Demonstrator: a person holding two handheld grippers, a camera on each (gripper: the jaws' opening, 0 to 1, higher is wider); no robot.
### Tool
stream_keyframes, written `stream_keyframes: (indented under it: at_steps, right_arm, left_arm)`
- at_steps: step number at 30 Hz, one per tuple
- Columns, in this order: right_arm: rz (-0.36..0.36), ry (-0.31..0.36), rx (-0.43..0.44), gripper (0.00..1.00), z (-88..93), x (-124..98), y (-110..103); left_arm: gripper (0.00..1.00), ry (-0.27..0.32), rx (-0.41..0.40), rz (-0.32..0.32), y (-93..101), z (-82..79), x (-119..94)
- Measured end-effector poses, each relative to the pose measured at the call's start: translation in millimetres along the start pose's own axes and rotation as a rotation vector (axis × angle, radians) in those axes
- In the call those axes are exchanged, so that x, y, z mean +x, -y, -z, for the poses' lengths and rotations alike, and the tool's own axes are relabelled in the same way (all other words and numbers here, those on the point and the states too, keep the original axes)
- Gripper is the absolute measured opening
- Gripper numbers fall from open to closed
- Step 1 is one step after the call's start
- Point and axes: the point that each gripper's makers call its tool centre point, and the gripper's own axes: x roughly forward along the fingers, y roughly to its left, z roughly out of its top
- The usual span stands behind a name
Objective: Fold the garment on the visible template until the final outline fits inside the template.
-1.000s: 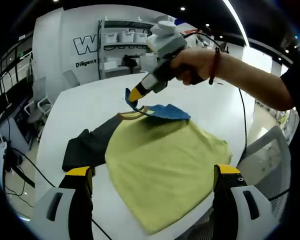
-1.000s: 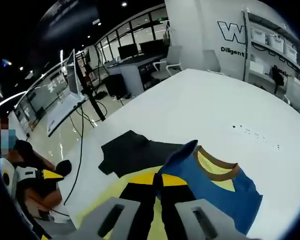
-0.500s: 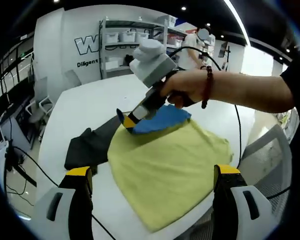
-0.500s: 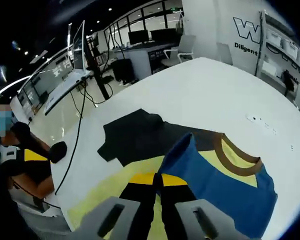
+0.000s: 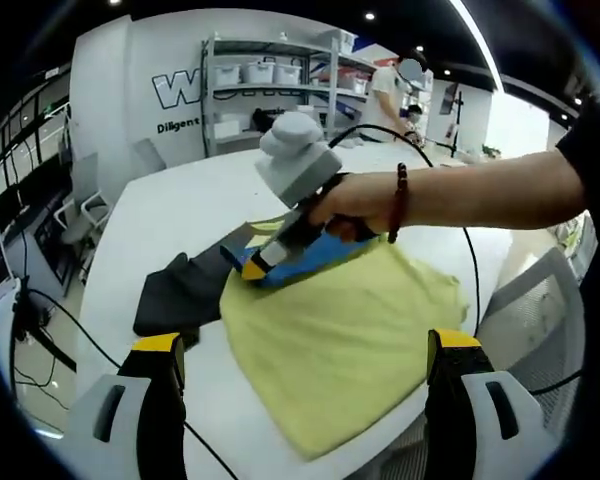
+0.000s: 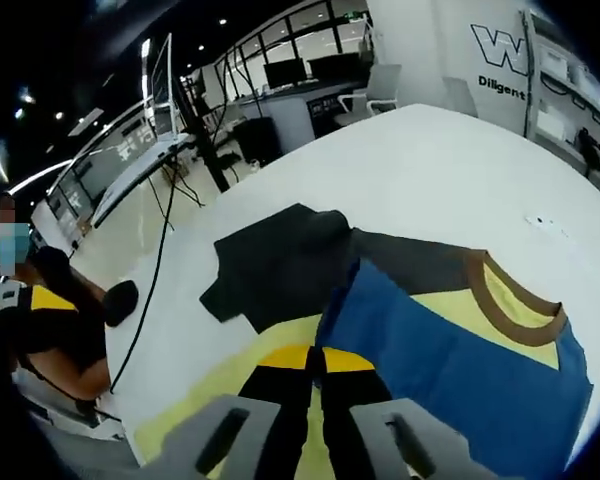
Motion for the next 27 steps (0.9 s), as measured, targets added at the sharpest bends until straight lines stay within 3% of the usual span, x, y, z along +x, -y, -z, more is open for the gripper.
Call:
stream_keyframes:
  at_steps: [2, 5, 8, 13, 16, 27]
  right_arm:
    - [-0.038, 0.008, 0.022, 0.0, -1.0, 5.3, -5.1]
    - [-0.035, 0.014, 0.006, 0.01, -0.9, 6.0, -4.9]
    - [-0.02, 0.066, -0.011, 0.16, -7.7, -2.7, 0.2]
    - [0.003, 0.192, -0.049, 0.26, -22.3, -29.7, 14.4]
    - [0.023, 0.215, -0.045, 0.38, -21.9, -41.9, 24.8]
    - [0.122, 0.256, -0.011, 0.65, -9.0, -81.7, 63.7]
  left_arm:
    - [0.99, 0.002, -0.001, 0.0, 0.8, -0.5, -0.2]
    - [0.99, 0.008, -0.003, 0.002, 1.1, -1.6, -0.7]
    - [0.99, 0.011, -0.003, -0.001, -0.4, -2.4, -1.0]
    - [0.99, 0.018, -0.004, -0.007, -2.0, -5.5, -0.5]
    - [0.99, 0.017, 0.008, -0.002, 0.0, -6.9, 0.5]
    - [0.99, 0.008, 0.015, 0.014, 7.1, -5.3, 2.5]
